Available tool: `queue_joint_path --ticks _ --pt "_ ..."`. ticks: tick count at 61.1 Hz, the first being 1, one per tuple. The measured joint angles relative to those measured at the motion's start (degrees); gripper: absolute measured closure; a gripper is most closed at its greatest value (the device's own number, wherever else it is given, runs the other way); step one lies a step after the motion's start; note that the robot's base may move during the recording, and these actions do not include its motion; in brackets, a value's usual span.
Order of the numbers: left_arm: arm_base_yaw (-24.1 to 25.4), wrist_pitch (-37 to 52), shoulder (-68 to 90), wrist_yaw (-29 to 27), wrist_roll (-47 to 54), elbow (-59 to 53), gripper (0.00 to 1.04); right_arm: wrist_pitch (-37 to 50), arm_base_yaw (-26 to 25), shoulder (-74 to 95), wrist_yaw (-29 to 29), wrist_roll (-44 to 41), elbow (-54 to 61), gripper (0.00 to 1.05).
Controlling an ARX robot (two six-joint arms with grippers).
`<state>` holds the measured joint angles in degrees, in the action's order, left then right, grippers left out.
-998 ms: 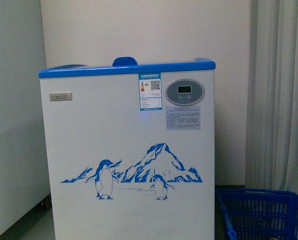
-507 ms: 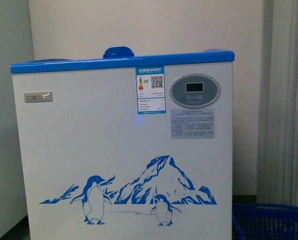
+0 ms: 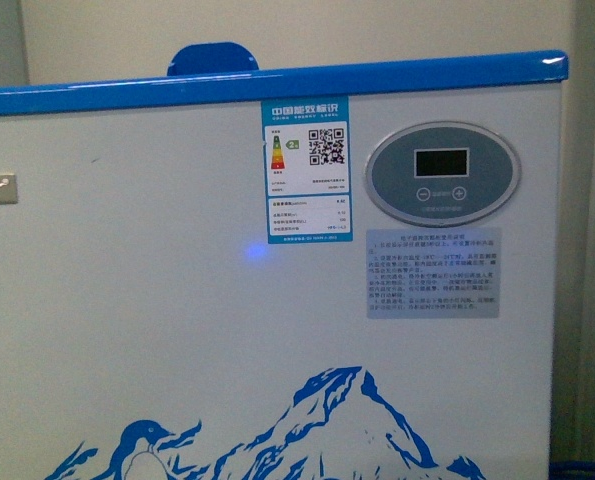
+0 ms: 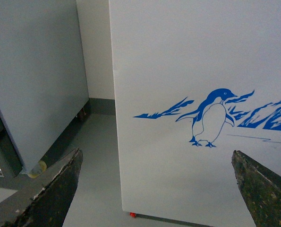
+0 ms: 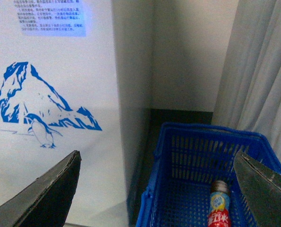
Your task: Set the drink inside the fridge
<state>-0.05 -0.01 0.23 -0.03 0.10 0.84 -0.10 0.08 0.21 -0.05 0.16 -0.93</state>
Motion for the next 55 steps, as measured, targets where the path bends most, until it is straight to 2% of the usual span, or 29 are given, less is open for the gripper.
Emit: queue_joint_path --ticks 17,19,23,27,35,41,55 --pt "0.0 0.0 0.0 0.0 0.0 0.0 0.08 0.0 0.0 0.0 0.0 0.0 0.0 0.08" --pt "0.0 0.0 0.0 0.0 0.0 0.0 0.08 -1.1 0.3 0.8 1.6 0.3 -0.2 0.08" --pt "0.0 0.0 0.1 0.0 0.0 0.0 0.08 -10.4 -0.7 9.0 10.3 2.5 -4.5 0.08" --pt "0.0 0.0 0.1 0.0 0.0 0.0 0.08 -10.4 -3.7 16.4 11.7 2.4 -5.9 0.08" --pt "0.0 0.0 0.1 0.0 0.0 0.0 0.08 -1.3 -11.1 35.8 8.7 0.4 -8.1 0.08" --pt "0.0 0.0 0.1 0.0 0.0 0.0 0.08 9.0 -15.9 53.3 7.5 -1.1 -11.7 0.08" --pt "0.0 0.0 0.1 0.0 0.0 0.0 0.08 22.4 -18.9 90.0 7.7 -2.7 -23.6 0.08"
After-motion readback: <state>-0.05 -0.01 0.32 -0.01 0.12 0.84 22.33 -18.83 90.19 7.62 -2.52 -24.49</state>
